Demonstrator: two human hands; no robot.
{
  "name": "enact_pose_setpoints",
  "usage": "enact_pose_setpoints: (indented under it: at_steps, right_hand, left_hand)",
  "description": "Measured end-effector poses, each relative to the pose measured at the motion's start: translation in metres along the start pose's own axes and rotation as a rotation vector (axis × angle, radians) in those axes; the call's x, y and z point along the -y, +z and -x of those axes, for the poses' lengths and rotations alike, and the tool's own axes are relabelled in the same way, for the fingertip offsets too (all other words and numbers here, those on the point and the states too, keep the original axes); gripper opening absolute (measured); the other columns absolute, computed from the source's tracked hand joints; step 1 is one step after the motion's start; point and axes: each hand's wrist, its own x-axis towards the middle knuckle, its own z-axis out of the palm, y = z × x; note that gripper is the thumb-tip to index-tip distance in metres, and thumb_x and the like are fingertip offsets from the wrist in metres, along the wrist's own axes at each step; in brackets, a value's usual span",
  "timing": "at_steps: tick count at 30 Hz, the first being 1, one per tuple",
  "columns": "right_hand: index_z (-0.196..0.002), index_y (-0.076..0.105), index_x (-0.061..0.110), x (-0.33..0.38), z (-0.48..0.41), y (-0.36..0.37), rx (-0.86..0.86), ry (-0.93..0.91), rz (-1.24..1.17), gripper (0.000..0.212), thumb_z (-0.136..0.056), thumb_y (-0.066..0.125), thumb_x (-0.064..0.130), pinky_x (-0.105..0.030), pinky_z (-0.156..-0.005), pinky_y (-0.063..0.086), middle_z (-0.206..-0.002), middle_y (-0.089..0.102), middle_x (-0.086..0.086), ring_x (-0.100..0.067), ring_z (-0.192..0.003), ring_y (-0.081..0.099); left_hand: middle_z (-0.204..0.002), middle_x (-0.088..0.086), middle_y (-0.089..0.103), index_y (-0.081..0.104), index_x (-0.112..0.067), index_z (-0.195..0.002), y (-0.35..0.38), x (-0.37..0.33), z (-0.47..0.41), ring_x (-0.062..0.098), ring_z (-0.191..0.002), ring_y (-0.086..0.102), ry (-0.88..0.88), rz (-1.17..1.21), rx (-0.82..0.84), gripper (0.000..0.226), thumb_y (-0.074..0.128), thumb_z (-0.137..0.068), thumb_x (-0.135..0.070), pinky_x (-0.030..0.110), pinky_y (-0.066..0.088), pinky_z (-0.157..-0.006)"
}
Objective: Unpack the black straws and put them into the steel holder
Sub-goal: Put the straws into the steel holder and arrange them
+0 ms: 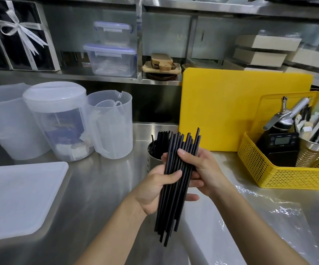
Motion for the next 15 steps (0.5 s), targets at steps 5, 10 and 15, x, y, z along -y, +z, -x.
enact_pose_setpoints:
  at_steps: [5,10,15]
  right_hand:
    - [-0.075,0.063,0.005,0.000,0.002,-0.003,-0.037,0.003,0.039,0.017,-0.076,0.071,0.021,-0.015,-0.034,0.026,-0.060,0.064,-0.009,-0.017,-0.037,0.042]
    - [-0.070,0.058,0.008,-0.002,0.003,-0.001,-0.081,-0.032,0.054,0.014,-0.084,0.061,0.010,-0.013,-0.029,0.024,-0.051,0.059,-0.002,-0.007,-0.029,0.034]
    - [-0.076,0.053,0.004,0.000,0.006,0.004,-0.066,-0.032,0.022,0.014,-0.089,0.051,-0.001,-0.012,-0.030,0.032,-0.048,0.059,0.004,-0.003,-0.030,0.046]
  left_hand:
    - [-0.108,0.015,0.069,0.051,0.001,-0.121,-0.002,0.002,-0.001,0.031,-0.104,0.065,-0.019,-0.023,-0.005,0.035,0.047,-0.089,-0.012,0.037,0.058,-0.066]
    - [-0.103,0.013,0.070,0.054,-0.002,-0.117,-0.006,0.007,-0.003,0.027,-0.097,0.068,-0.012,-0.033,-0.060,0.032,0.052,-0.088,-0.014,0.030,0.056,-0.056]
    - [-0.097,0.009,0.071,0.060,-0.007,-0.108,-0.010,0.011,-0.002,0.024,-0.089,0.070,0.000,-0.031,-0.057,0.021,0.049,-0.090,-0.007,0.030,0.055,-0.054]
